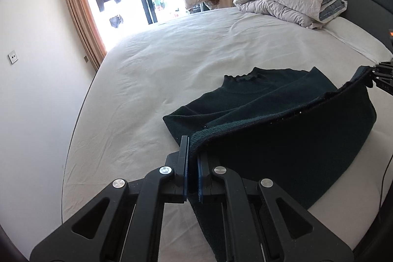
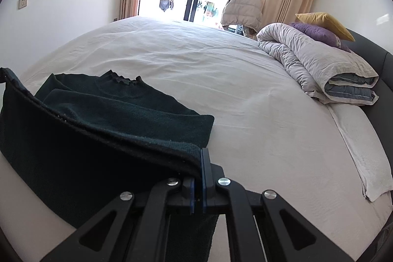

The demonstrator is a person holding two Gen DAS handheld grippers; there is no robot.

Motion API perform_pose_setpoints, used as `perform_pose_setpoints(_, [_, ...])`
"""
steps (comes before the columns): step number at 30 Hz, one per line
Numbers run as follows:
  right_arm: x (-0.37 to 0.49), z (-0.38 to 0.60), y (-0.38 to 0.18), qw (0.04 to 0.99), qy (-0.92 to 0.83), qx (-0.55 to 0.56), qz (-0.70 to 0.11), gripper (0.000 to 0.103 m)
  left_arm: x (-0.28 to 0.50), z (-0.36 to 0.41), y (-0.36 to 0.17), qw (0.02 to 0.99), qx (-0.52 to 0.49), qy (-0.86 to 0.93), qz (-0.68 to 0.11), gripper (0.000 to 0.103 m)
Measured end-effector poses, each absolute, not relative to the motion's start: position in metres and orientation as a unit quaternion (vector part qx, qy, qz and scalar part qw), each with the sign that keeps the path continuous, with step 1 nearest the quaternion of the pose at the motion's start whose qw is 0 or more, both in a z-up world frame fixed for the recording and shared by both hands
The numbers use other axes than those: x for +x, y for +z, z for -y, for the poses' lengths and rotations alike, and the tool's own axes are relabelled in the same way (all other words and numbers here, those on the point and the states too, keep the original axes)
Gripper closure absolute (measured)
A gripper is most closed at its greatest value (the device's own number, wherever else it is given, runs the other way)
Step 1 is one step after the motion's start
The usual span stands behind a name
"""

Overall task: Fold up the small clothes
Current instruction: 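Fold the hem up toward the collar with both tools and release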

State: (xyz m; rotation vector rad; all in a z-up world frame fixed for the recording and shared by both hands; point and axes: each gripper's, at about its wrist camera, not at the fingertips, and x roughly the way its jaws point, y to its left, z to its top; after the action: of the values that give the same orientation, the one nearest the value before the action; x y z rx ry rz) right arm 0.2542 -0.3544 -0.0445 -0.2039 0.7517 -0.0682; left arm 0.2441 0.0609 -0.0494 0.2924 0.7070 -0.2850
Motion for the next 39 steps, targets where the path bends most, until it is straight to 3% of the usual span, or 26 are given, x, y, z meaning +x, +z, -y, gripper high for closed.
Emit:
perform_pose_setpoints(15, [0.390,0.369,-0.098,0.882,-0.021,-0.048,-0.469,0.099,0.379,-0.048,-0.118,0.891,0.128,-0.110,-0.421,0.099])
perform_pose_setpoints(30, [0.443,0.377,-0.131,0.863,-0.039,-0.037,-0.502,0.098,0.436,-0.039,-0.169,0.879,0.135,-0.085,-0.449,0.098])
perform_pose_setpoints(32, [0.446,0.382,-0.133,0.865,-0.054,-0.030,-0.497,0.085,0.439,-0.038,-0.172,0.881,0.135,-0.080,-0.446,0.095])
perform_pose_setpoints(34, [0.443,0.392,-0.131,0.871,-0.074,-0.014,-0.486,0.051,0.440,-0.039,-0.171,0.885,0.128,-0.082,-0.441,0.095])
perform_pose_setpoints(36, [0.436,0.405,-0.128,0.875,-0.087,0.015,-0.477,0.037,0.440,-0.042,-0.169,0.885,0.113,-0.090,-0.442,0.094])
perform_pose_setpoints(39, [0.424,0.413,-0.126,0.878,-0.090,0.035,-0.469,0.034,0.440,-0.049,-0.164,0.888,0.105,-0.092,-0.439,0.084])
